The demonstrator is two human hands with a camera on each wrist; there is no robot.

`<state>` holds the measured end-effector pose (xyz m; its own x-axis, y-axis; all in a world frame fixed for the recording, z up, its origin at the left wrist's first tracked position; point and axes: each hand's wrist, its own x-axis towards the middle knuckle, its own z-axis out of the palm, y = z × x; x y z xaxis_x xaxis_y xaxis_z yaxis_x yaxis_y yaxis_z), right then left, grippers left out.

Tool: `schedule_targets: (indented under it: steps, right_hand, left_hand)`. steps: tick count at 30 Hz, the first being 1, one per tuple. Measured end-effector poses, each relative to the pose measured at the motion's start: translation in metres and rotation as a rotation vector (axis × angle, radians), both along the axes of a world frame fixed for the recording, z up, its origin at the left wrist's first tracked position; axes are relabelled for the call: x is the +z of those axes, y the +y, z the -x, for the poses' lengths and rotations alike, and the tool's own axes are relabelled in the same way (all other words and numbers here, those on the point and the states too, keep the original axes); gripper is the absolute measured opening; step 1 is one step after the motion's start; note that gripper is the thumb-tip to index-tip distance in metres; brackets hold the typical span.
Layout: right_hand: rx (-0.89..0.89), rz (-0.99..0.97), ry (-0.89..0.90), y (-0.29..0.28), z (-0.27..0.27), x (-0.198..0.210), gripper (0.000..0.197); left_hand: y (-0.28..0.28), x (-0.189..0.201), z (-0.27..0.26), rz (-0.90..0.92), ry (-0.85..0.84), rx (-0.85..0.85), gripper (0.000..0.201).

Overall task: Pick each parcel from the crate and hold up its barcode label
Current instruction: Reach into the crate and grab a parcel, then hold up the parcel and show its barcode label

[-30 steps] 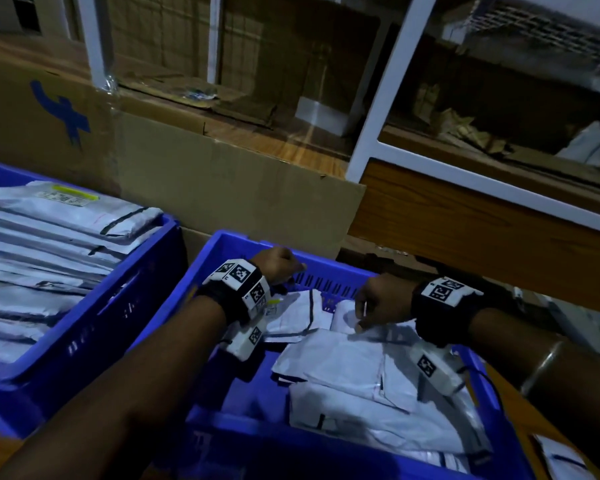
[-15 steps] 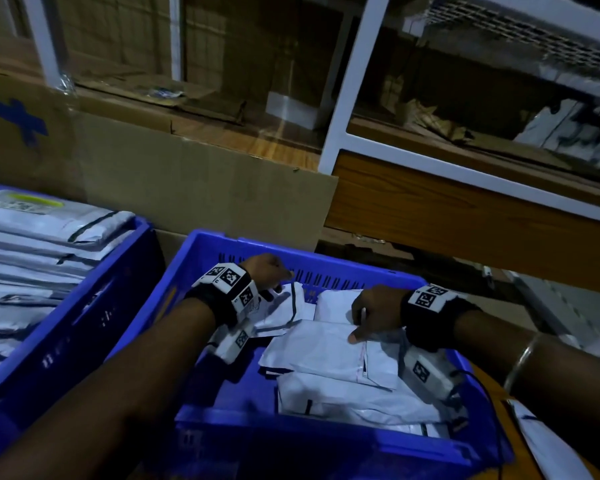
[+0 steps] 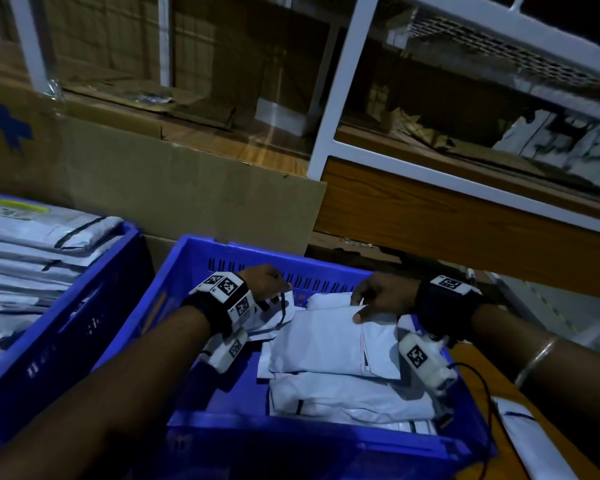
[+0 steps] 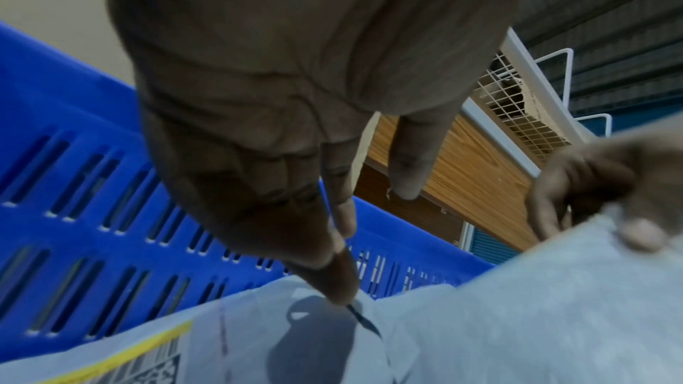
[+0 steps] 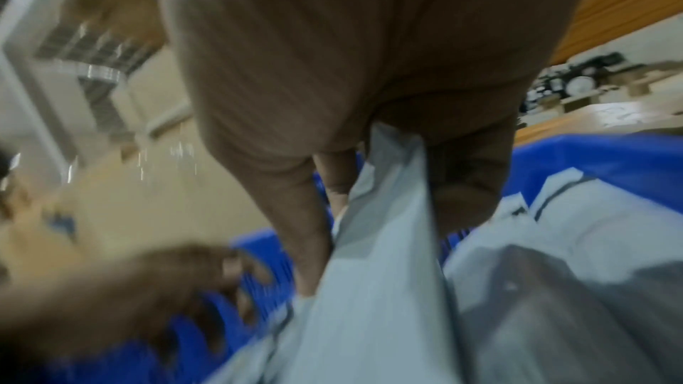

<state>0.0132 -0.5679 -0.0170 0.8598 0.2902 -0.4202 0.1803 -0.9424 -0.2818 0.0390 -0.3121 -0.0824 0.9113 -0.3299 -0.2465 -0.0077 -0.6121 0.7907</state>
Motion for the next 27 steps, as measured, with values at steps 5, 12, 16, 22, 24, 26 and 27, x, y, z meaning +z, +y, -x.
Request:
schedule_targets:
  steps: [5,12,16,22,24,26,27]
  right_hand:
    - [-0.100,-0.166,-0.032,-0.019,0.004,0.029,0.010]
    - [-0.238,-0.343,-0.133,-0.041,0.019,0.065,0.014]
    - [-0.333,-0.488,-0.170,-0.048,0.022,0.068,0.010]
    - [-0.374,-0.675,-0.246,-0.038,0.018,0.054,0.017]
    - [-0.383,-0.700,-0.294,-0.032,0.013,0.045,0.013]
    - [-0.430,-0.785,-0.298,-0.028,0.007,0.035,0.010]
    - [-0.455,-0.828,-0.295,-0.027,0.003,0.030,0.011]
  left_hand:
    - [-0.001,0.004,0.005,-0.042,-0.079,-0.020,0.029]
    - [-0.003,0.006,0.007,0.142,-0.035,0.009,0.032]
    - [-0.007,0.003,0.007,0.244,-0.029,0.023,0.039]
    - [-0.009,0.008,0.003,0.444,-0.058,0.094,0.037]
    - [-0.007,0.009,0.003,0.532,-0.083,0.093,0.025]
    - [-0.005,0.008,0.000,0.578,-0.107,0.133,0.019]
    - [-0.004,0.006,-0.002,0.589,-0.120,0.166,0.021]
